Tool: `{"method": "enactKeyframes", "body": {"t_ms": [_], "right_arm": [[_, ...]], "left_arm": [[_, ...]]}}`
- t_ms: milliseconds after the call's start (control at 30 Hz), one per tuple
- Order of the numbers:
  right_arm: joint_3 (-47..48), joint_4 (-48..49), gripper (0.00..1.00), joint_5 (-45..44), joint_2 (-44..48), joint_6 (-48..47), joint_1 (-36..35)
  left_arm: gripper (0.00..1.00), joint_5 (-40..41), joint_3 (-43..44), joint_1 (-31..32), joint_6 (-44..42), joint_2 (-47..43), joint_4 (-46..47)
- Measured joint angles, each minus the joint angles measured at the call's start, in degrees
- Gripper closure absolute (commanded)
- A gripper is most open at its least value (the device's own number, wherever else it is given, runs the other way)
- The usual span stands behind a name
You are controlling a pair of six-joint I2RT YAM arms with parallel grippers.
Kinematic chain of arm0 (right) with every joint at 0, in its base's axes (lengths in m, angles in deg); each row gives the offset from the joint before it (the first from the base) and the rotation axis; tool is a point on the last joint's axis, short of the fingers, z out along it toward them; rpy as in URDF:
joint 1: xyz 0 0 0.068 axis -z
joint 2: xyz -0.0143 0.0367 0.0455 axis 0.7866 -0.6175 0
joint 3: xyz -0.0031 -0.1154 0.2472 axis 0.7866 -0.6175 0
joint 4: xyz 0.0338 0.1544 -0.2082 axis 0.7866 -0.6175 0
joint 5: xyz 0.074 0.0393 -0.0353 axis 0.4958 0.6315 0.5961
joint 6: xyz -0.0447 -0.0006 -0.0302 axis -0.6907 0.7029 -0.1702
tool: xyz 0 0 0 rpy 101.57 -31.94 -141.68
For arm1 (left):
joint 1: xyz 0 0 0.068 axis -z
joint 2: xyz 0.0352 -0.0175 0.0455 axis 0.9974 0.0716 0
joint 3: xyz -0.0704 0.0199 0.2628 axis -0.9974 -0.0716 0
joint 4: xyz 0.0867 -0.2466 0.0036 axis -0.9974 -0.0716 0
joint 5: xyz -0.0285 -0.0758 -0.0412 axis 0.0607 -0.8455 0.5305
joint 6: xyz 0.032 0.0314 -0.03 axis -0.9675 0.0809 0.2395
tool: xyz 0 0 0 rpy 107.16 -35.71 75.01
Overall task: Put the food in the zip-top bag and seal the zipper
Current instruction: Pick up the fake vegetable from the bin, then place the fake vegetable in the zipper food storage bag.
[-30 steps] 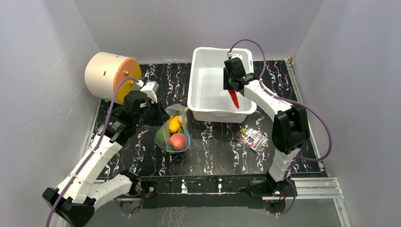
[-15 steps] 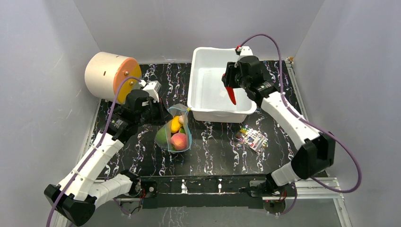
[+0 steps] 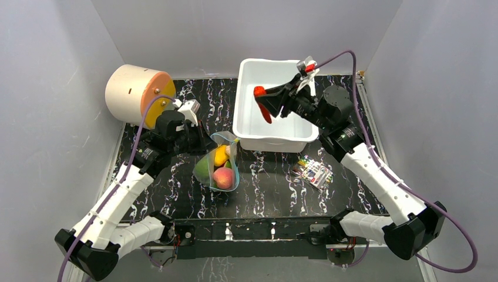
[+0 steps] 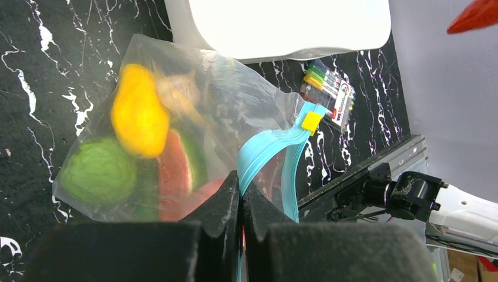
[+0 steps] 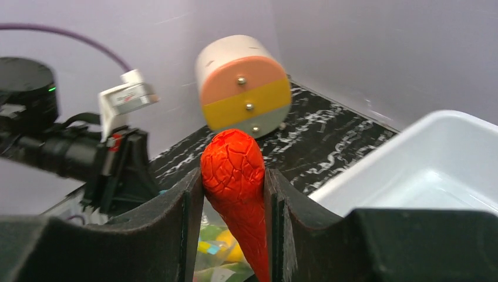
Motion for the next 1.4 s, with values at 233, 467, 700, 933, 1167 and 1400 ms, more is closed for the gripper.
{"method": "enactKeyframes", "body": {"t_ms": [233, 467, 700, 933, 1167, 1400], "right_arm": [[-4.6, 10.0, 0.75, 11.8, 0.4, 0.9, -5.6], [-8.9, 17.7, 0.74, 20.0, 0.4, -3.5, -14.3], [-11.0, 20.5, 0.73, 25.0, 0.4, -13.3, -21.3], [-14.0, 18.7, 0.72, 27.7, 0.4, -24.3, -21.9], [-13.0, 1.3, 0.66, 26.9, -0.6, -42.9, -21.9], [-11.2, -15.4, 0.63, 23.2, -1.7, -57.4, -21.9]], "left_arm": [[1.00, -1.9, 2.5, 0.0, -2.0, 1.5, -0.8], [1.00, -6.9, 2.6, 0.0, -1.4, 1.8, 0.3], [1.00, -11.1, 1.8, 0.0, -0.6, 1.7, 3.3], [1.00, -13.9, 0.9, 0.0, -1.2, 1.8, 3.3], [1.00, -17.1, 0.9, 0.0, -2.7, 1.8, 3.3], [1.00, -20.4, 0.9, 0.0, -5.3, 1.9, 2.8]]}}
